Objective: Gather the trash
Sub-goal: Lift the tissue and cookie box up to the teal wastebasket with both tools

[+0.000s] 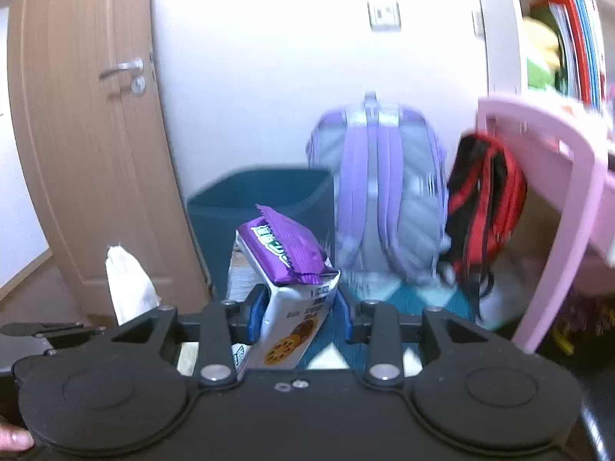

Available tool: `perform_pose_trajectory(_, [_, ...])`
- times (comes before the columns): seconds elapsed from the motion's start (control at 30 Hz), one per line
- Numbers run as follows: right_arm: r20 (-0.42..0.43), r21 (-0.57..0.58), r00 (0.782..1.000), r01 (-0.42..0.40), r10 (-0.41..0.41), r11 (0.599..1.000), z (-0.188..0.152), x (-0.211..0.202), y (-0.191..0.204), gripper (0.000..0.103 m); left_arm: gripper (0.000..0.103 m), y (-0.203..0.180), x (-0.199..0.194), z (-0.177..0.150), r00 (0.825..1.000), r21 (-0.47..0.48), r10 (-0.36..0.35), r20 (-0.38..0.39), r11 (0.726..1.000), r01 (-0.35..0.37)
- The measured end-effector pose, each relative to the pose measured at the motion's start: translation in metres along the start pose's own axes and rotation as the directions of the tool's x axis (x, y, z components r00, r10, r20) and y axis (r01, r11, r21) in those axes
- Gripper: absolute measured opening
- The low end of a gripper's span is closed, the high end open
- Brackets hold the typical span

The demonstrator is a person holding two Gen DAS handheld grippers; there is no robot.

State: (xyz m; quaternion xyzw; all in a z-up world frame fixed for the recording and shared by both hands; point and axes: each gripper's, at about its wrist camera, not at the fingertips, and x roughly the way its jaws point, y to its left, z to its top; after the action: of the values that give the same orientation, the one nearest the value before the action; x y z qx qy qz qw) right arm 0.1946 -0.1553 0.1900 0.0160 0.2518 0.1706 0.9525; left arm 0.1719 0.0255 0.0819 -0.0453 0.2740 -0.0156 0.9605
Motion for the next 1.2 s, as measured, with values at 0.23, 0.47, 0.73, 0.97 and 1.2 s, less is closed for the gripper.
perform_pose_trajectory(0.23, [0.124, -0.046, 0.992, 0.015, -0.009, 0.999, 0.058, 0.0, 0.011, 0.035, 0.011, 0.003, -0.008, 0.055, 0.995, 0.044, 0.009, 0.1, 0.999, -0.014])
perform_pose_trajectory(0.47, [0.207, -0.067, 0.978, 0.034, -0.02, 0.997, 0.108, 0.021, 0.022, 0.035, 0.011, 0.004, 0.006, 0.112, 0.984, 0.089, -0.005, 0.178, 0.996, -0.011])
perform_pose_trajectory(0.73, [0.246, -0.092, 0.968, 0.069, -0.045, 0.993, 0.148, 0.073, 0.026, 0.035, 0.011, 0.008, 0.047, 0.158, 0.981, 0.119, -0.029, 0.192, 0.993, 0.006])
perform_pose_trajectory(0.97, [0.209, -0.096, 0.975, 0.092, -0.07, 0.991, 0.161, 0.135, 0.019, 0.035, 0.011, 0.022, 0.1, 0.182, 0.985, 0.084, -0.041, 0.17, 0.996, 0.027])
perform_pose_trajectory(1.2, [0.102, -0.108, 0.993, 0.068, -0.057, 0.992, 0.151, 0.2, 0.01, 0.035, 0.011, 0.038, 0.16, 0.187, 0.993, 0.031, -0.037, 0.114, 0.999, 0.034])
